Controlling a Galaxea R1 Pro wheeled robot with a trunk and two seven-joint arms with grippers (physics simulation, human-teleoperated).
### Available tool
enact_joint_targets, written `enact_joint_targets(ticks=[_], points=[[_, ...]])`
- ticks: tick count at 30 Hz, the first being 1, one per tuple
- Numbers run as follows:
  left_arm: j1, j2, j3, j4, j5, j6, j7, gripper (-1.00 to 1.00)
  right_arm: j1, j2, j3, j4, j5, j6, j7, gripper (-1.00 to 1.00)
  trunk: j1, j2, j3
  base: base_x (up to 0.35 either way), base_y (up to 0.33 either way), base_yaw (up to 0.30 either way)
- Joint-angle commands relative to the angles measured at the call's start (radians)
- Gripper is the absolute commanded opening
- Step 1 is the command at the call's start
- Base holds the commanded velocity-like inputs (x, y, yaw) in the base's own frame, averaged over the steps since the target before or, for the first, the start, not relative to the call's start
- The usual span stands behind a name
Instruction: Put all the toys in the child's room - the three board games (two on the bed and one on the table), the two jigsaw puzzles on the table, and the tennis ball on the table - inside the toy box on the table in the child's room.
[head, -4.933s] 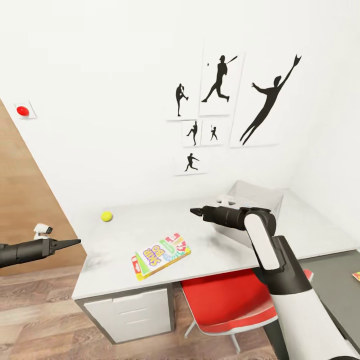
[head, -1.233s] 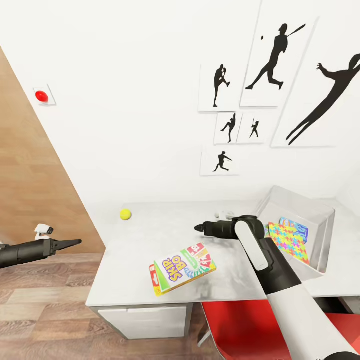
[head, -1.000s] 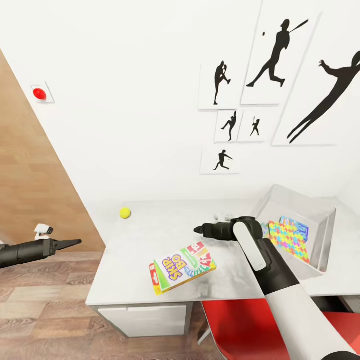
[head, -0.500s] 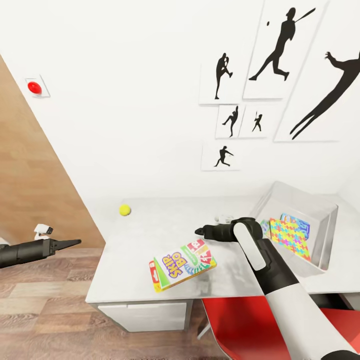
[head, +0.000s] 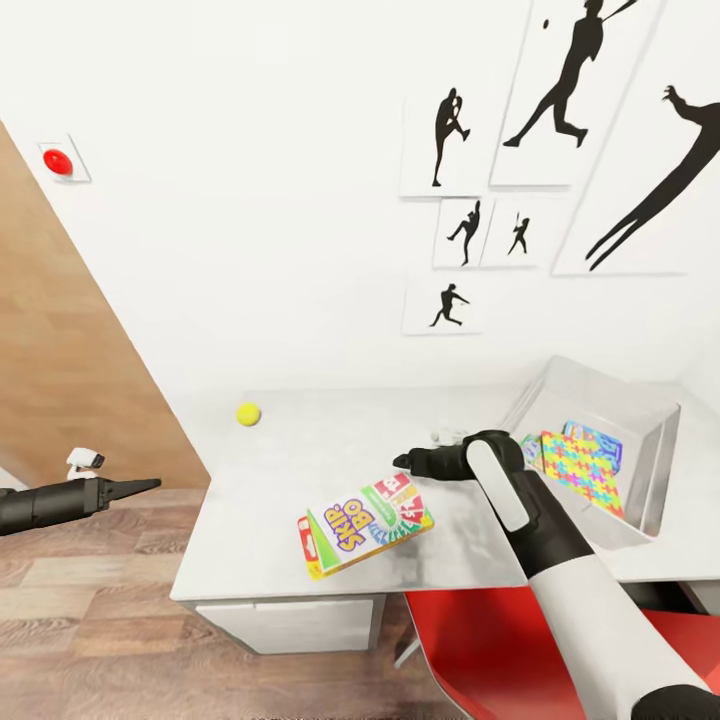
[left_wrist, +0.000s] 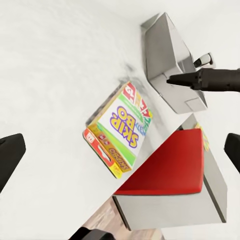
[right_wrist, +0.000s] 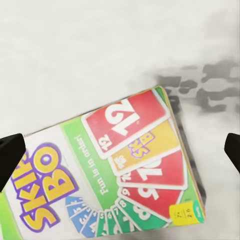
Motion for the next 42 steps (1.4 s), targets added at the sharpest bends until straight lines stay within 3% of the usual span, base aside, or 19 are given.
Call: enact_joint_targets(ticks=[1, 42], points=[[-0.001, 0.001, 0.000, 0.000, 0.000, 0.010, -0.004, 1.00, -0.003, 0.000, 0.002, 0.003, -0.010, 0.002, -0.010, 1.00, 0.001, -0.002, -0.004, 0.000, 0.000, 0.000], [0.000, 0.002, 0.000, 0.000, -0.003, 0.003, -0.004, 1.00, -0.011, -0.002, 0.006, 0.038, -0.010, -0.038, -0.003, 1.00, 0.001, -0.002, -0.071, 0.000, 0.000, 0.000]])
